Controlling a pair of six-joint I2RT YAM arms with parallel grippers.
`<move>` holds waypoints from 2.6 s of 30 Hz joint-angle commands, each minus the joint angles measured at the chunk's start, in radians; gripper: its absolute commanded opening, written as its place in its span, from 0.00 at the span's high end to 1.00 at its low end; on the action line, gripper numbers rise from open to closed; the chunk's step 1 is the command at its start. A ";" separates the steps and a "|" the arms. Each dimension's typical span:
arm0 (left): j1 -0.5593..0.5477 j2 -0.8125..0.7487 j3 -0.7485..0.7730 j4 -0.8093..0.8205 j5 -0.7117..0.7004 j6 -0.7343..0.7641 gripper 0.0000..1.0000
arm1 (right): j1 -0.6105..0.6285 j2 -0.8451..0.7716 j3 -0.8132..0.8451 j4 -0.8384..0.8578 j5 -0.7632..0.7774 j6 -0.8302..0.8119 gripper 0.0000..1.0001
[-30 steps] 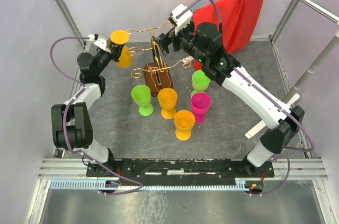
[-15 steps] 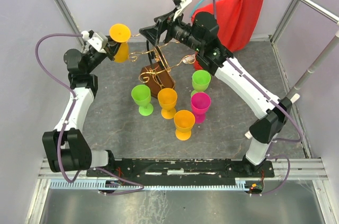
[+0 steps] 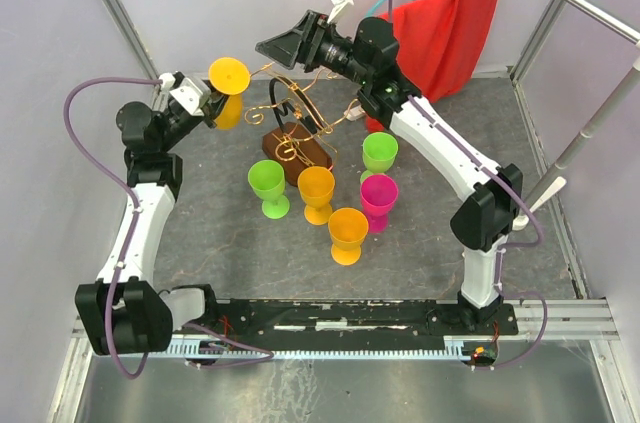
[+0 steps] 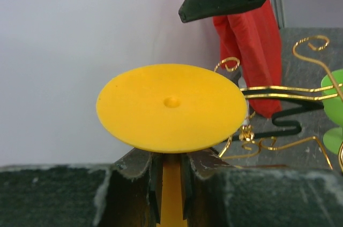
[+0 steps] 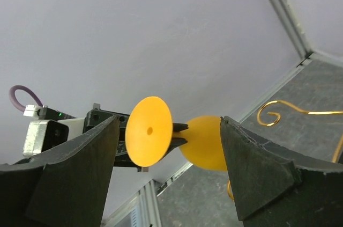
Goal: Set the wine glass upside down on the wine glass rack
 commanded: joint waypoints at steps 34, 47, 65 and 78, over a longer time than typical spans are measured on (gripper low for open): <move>-0.003 -0.067 -0.003 0.010 0.016 0.017 0.87 | 0.077 0.136 0.147 0.070 -0.144 0.173 0.66; -0.002 -0.093 -0.029 0.013 -0.002 0.031 0.81 | 0.055 0.124 0.114 0.137 -0.116 0.227 0.99; -0.002 -0.087 -0.092 0.176 -0.060 -0.041 0.61 | 0.011 0.147 0.094 0.262 -0.121 0.471 0.99; -0.003 -0.069 -0.125 0.396 -0.120 -0.142 0.54 | 0.011 0.161 0.098 0.270 -0.161 0.542 0.99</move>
